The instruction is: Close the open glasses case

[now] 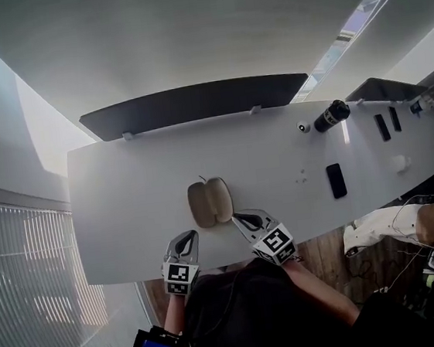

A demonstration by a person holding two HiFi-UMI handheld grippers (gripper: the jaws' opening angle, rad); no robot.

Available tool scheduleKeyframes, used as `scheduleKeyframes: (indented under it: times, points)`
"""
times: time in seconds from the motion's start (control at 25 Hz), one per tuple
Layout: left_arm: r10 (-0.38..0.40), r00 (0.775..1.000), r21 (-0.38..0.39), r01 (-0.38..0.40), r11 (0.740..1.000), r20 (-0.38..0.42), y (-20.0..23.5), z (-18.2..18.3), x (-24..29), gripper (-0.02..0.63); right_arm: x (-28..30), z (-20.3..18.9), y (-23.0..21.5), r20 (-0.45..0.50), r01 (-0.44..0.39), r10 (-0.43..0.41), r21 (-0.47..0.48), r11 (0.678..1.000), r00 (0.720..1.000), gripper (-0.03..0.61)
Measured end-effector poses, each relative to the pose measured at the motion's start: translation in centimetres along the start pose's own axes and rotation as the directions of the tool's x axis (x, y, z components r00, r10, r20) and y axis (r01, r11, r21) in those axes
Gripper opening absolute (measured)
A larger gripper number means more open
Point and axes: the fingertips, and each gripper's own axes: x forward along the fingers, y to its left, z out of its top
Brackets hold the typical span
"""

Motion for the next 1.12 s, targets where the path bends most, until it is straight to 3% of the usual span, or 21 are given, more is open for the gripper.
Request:
scheduleKeyframes:
  times: [0.4,0.76,1.12]
  points:
    - [-0.058,0.993,-0.003,0.058,0.998,-0.104,0.0,-2.7,3.4,0.008,1.8,-2.5,-5.1,-0.056,0.038,-0.037,0.022,0.999,0.998,0.005]
    - [-0.135,0.976,-0.037,0.131,0.991,-0.172,0.1,-5.3,5.4,0.008,3.8,-4.5,-6.1,-0.128,0.058,-0.053,0.042,0.997,0.99,0.005]
    - [-0.148,0.97,-0.059,0.139,0.989,-0.195,1.0,-6.6,6.0,0.008,4.8,-5.4,-7.0,-0.157,0.078,-0.068,0.058,0.995,0.985,0.005]
